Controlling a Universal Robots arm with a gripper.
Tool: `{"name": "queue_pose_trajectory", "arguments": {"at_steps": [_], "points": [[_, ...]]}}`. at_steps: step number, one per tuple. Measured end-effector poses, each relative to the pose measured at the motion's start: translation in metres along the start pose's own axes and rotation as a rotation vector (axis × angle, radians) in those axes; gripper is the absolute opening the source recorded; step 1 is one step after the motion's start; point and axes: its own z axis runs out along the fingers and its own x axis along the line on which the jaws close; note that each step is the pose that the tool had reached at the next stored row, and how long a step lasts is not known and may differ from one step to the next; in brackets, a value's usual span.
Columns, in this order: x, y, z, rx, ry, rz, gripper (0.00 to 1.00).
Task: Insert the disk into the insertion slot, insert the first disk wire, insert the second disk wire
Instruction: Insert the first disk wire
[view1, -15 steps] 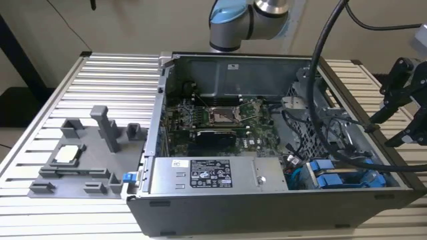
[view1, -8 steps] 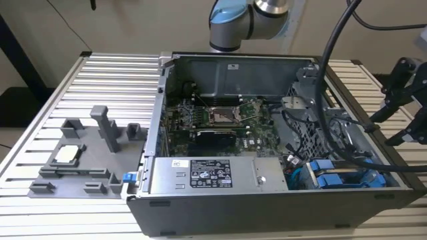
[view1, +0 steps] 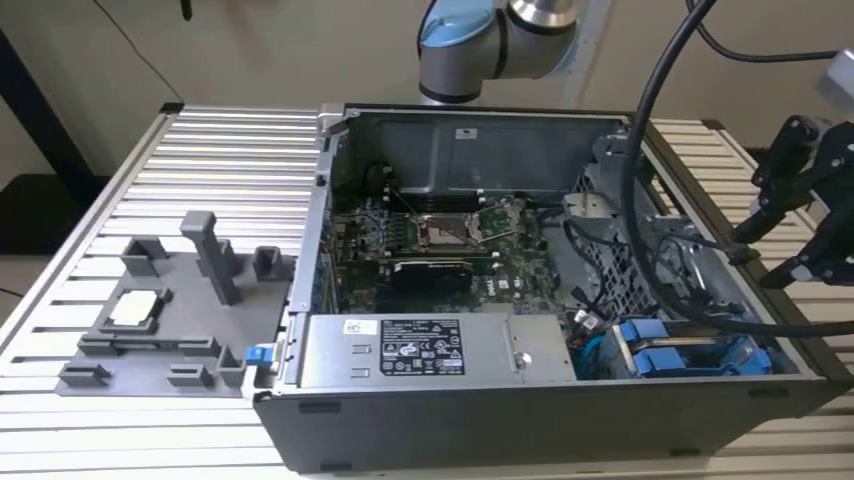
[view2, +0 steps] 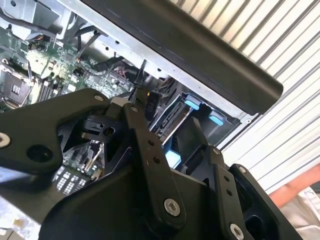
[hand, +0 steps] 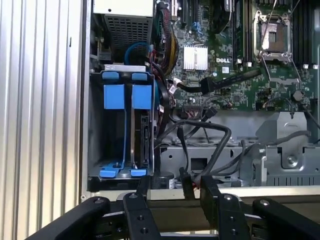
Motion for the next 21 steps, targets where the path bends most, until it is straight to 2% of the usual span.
{"name": "queue_pose_trajectory", "arguments": {"at_steps": [7,10,11,15,16,19,21], "points": [[0.0,0.0,0.0003,-0.0003,0.0002,0.0,0.53],[0.0001,-0.0001,0.0004,-0.0003,0.0002,0.0,0.51],[0.0001,0.0,0.0005,-0.0003,0.0001,0.0,0.44],[0.0001,-0.0001,0.0007,-0.0008,0.0001,0.0,0.44],[0.0001,-0.0009,0.0008,-0.0068,0.0001,0.001,0.44],[0.0001,-0.0071,0.0007,-0.0392,0.0003,0.005,0.44],[0.0002,-0.0106,0.001,-0.0504,-0.0008,0.006,0.44]]}}
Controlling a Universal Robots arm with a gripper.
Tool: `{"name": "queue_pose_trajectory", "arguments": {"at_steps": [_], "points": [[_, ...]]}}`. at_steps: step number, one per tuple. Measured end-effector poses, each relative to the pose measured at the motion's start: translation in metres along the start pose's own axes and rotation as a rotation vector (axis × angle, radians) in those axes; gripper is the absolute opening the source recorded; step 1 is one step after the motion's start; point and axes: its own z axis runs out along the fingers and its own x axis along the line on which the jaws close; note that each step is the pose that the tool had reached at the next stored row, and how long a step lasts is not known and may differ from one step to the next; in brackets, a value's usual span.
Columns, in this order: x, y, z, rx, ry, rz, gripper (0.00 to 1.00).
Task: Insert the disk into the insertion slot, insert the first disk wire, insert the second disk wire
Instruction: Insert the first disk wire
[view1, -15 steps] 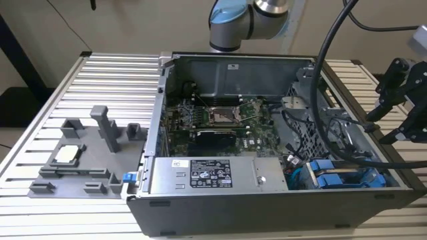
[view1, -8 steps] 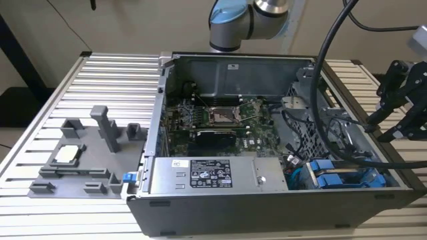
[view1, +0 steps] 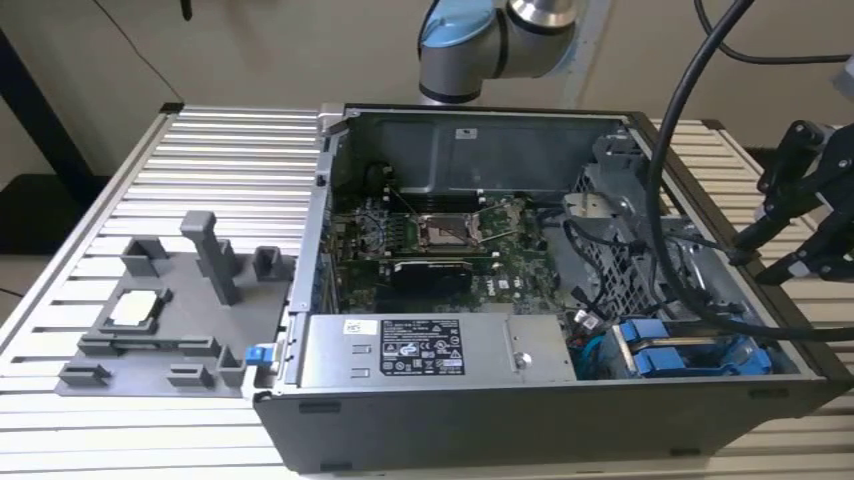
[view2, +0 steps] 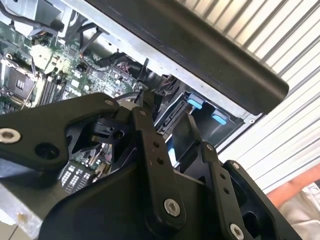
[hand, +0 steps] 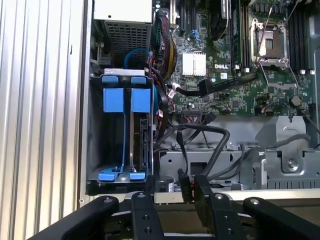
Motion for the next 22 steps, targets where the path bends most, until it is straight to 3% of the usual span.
{"name": "queue_pose_trajectory", "arguments": {"at_steps": [5,10,14,22], "points": [[-0.0021,-0.0013,0.0016,-0.0279,-0.0013,0.004,0.44],[-0.0029,-0.0027,0.0014,-0.0395,-0.0015,0.006,0.44],[-0.0029,-0.0062,0.0008,-0.0405,-0.0014,0.006,0.44],[-0.0029,-0.0063,0.0008,-0.0418,-0.0015,0.006,0.41]]}}
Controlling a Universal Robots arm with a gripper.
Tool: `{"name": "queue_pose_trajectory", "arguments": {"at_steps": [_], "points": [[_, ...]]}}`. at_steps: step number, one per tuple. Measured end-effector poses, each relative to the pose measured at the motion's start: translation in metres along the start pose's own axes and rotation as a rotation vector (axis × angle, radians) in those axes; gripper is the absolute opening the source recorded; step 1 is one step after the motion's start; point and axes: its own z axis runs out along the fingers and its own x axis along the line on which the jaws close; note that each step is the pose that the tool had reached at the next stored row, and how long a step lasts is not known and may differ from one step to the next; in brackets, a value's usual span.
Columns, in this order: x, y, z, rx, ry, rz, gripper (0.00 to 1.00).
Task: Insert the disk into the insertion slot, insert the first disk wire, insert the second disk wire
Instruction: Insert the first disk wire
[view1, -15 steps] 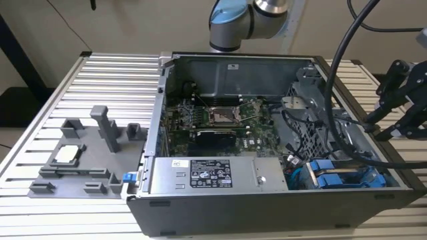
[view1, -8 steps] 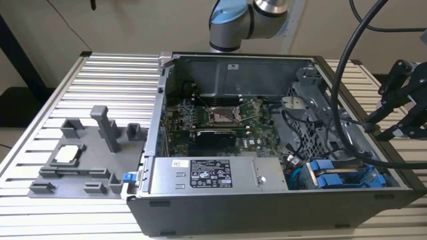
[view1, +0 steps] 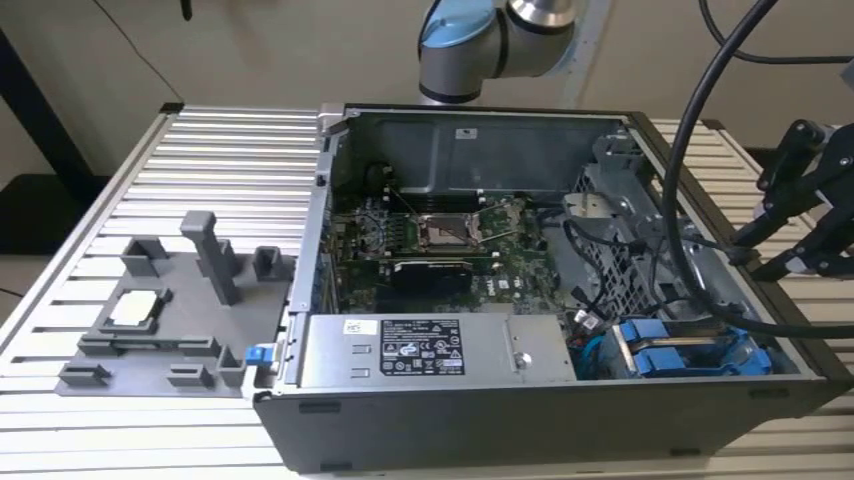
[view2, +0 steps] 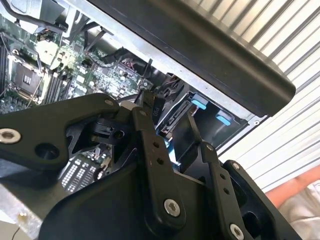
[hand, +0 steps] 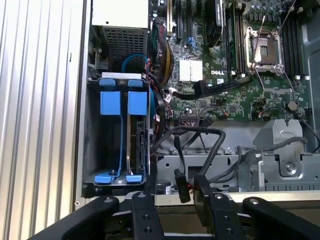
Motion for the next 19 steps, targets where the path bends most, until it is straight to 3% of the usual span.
{"name": "queue_pose_trajectory", "arguments": {"at_steps": [4,6,14,16,19], "points": [[0.0,0.0,0.0,-0.0003,0.0,0.0,0.23],[0.0,0.0,0.0,-0.0003,0.0,0.0,0.19],[0.0,0.0001,0.0001,-0.0004,0.0018,0.0,0.19],[-0.0003,0.0051,0.0021,0.0021,0.0067,0.001,0.19],[0.0,0.0177,0.0072,0.0093,0.0117,0.001,0.19]]}}
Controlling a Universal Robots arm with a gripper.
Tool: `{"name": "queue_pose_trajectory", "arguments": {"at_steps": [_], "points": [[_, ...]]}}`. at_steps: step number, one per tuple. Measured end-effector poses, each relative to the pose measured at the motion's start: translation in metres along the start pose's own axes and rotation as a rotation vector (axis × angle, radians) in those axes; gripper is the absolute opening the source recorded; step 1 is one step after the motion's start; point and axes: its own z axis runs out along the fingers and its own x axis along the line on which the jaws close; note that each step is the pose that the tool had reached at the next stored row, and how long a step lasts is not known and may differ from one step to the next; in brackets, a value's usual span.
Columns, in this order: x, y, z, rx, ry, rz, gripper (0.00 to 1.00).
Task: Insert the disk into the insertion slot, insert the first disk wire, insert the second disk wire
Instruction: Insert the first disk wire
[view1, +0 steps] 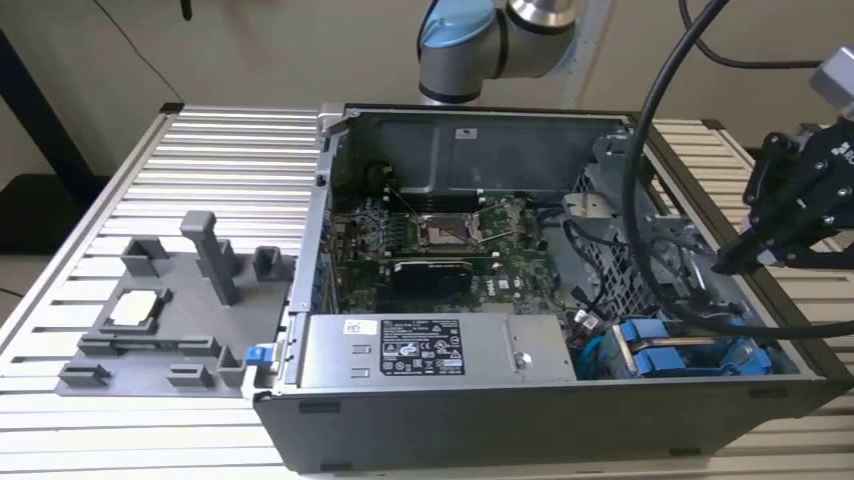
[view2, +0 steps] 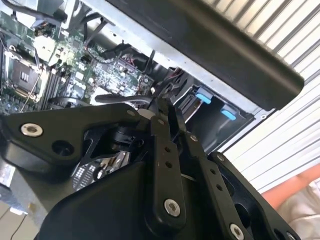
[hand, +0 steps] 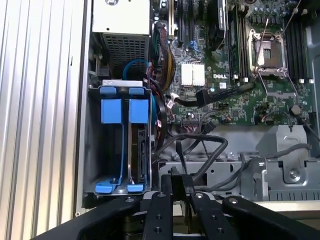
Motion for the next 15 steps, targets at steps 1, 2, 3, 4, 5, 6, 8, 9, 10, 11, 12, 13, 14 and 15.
{"name": "queue_pose_trajectory", "arguments": {"at_steps": [1,2,3,4,5,6,8,9,10,11,12,13,14,15], "points": [[0.0001,0.0042,0.0015,0.0027,0.0018,0.0,0.19],[0.0002,0.0085,0.003,0.0059,0.0042,0.0,0.19],[0.0003,0.0119,0.0039,0.0095,0.0077,0.0,0.19],[0.0003,0.0143,0.0044,0.0146,0.0132,0.001,0.19],[0.0004,0.0163,0.0049,0.0207,0.0209,0.002,0.19],[0.0004,0.0182,0.0053,0.0272,0.0289,0.002,0.19],[0.0004,0.0219,0.006,0.0428,0.0474,0.004,0.19],[0.0004,0.0233,0.0063,0.0579,0.0557,0.005,0.19],[0.0004,0.0243,0.0065,0.0763,0.0628,0.004,0.19],[0.0004,0.0254,0.0067,0.0944,0.0683,0.004,0.19],[0.0003,0.0264,0.007,0.1122,0.0727,0.003,0.19],[0.0003,0.0277,0.0073,0.1303,0.0765,0.002,0.19],[0.0003,0.0294,0.0077,0.1482,0.0788,0.001,0.19],[0.0003,0.0313,0.0082,0.1663,0.0802,0.0,0.19]]}}
